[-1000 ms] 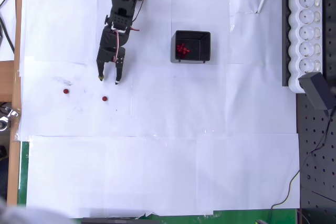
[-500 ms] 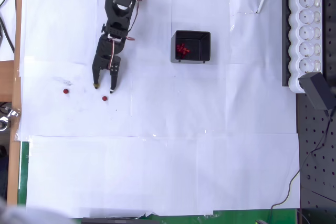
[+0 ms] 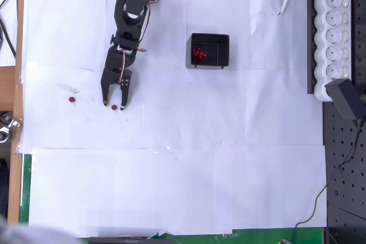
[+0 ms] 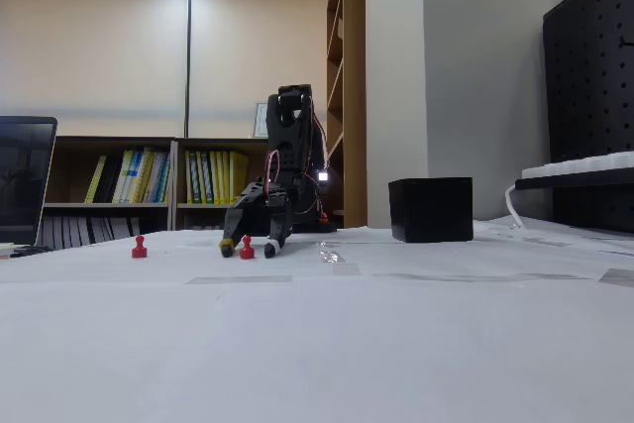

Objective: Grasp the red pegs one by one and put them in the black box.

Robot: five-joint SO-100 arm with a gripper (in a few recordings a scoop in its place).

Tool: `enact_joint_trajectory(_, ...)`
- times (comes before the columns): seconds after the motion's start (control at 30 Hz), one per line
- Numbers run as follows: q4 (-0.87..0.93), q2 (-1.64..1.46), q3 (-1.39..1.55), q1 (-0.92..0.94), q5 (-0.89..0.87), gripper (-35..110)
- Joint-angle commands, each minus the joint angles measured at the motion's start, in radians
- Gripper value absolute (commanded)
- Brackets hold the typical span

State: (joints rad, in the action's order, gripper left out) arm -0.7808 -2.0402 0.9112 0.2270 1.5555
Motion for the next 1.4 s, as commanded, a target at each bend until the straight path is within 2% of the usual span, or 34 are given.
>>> enact_joint_trajectory(0.0,-0.009,-0.008,0.043,-0.014,0.015,19)
enact_joint_trajectory(1.07,-0.04,-0.029,0.077,-0.098,0.038,19)
enact_joint_trajectory(1.37,-0.04,-0.034,0.081,-0.097,0.035,12)
